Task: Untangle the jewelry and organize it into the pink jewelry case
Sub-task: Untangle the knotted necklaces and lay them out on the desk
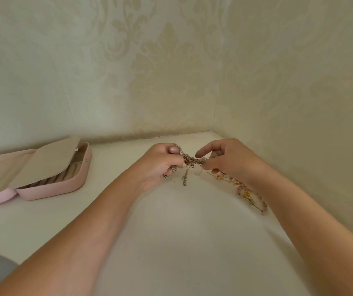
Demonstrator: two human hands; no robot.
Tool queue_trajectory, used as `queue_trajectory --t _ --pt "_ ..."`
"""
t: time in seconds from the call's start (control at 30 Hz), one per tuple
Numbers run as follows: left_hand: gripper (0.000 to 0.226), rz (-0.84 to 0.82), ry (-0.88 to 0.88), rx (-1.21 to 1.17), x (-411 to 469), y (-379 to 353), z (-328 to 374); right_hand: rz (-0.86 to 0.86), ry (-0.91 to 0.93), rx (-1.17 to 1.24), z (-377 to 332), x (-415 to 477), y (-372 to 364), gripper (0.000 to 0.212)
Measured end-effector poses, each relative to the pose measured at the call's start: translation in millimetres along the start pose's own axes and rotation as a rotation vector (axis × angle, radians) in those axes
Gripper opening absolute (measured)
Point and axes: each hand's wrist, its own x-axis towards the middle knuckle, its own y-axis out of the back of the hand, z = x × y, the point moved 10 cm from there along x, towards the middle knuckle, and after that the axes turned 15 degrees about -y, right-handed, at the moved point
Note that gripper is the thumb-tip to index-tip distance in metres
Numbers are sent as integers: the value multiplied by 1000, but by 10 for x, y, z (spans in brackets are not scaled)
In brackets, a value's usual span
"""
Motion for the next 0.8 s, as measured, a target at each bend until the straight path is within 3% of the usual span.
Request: queue_trajectory --t 0.23,0.5,0.73,0.8 --pt "42 -33 -13 -104 14 38 -21 95 24 101 0 -8 -5 20" --pt "60 -75 -38 -128 22 -31 -21 183 -53 280 84 30 184 23" --pt "68 -142 -30 -166 -6 -113 2 -10 -129 768 189 71 79 18" --pt "70 -163 -35 -163 -16 -137 16 -12 -165 766 223 99 45 17"
